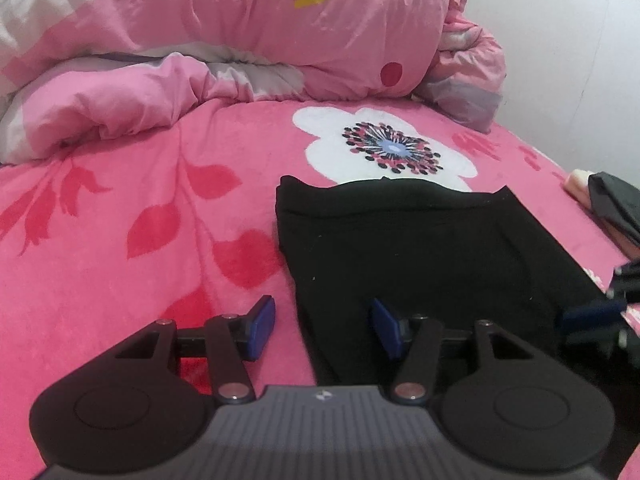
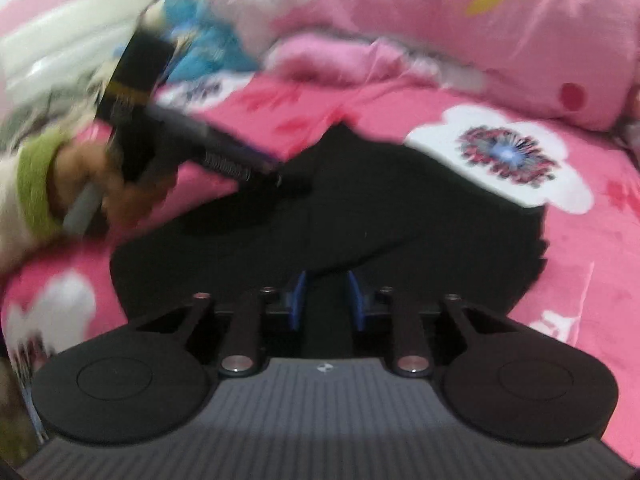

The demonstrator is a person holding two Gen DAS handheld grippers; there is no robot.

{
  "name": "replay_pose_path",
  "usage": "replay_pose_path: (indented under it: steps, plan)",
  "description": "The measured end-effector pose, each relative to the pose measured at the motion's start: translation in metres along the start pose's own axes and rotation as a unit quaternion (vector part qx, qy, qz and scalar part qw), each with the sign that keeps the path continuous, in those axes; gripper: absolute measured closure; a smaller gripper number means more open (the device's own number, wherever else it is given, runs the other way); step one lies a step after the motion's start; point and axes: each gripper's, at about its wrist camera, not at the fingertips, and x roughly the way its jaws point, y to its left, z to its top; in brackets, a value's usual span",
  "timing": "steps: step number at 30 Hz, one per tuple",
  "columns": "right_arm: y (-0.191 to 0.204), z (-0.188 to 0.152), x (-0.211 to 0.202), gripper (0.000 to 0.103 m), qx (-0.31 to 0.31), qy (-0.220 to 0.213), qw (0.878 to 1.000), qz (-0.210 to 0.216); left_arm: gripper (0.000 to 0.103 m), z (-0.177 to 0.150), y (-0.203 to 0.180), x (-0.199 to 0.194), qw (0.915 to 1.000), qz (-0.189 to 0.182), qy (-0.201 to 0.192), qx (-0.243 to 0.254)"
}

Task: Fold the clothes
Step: 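Open both grippers and pull them back from the black bundle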

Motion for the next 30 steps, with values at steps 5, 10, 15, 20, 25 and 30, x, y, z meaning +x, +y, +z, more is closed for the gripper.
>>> replay_pose_path:
  steps: [5, 10, 15, 20, 25, 30]
  plan:
    - [-0.047, -0.016, -0.018, 0.092, 0.031, 0.024, 0.996, -0.077, 0.047, -0.001, 0.001, 0.002, 0.9999, 0.0, -0.008, 0.012]
    - [-0.041, -0.008, -0.045, 0.09, 0.031, -0.011, 0.992, -0.12, 0.046, -0.003, -0.001, 0.003, 0.9997, 0.005, -0.015, 0.017]
    - [0.001, -0.004, -0.01, 0.092, -0.041, -0.016, 0.999, -0.033, 0.046, -0.004, 0.001, 0.003, 0.9997, -0.001, -0.018, 0.017]
    - [-0.067, -0.048, -0.039, 0.089, 0.109, 0.024, 0.981, -0.16, 0.046, -0.004, 0.004, 0.0, 0.9995, -0.007, -0.025, 0.016]
    - [-0.061, -0.047, -0.077, 0.089, 0.104, -0.042, 0.967, -0.23, 0.047, -0.001, -0.008, -0.028, 0.9979, 0.018, -0.053, 0.031]
    - [-0.021, -0.005, -0.042, 0.039, 0.022, -0.121, 0.981, -0.153, 0.047, 0.012, -0.037, -0.028, 0.9957, -0.034, -0.045, 0.074]
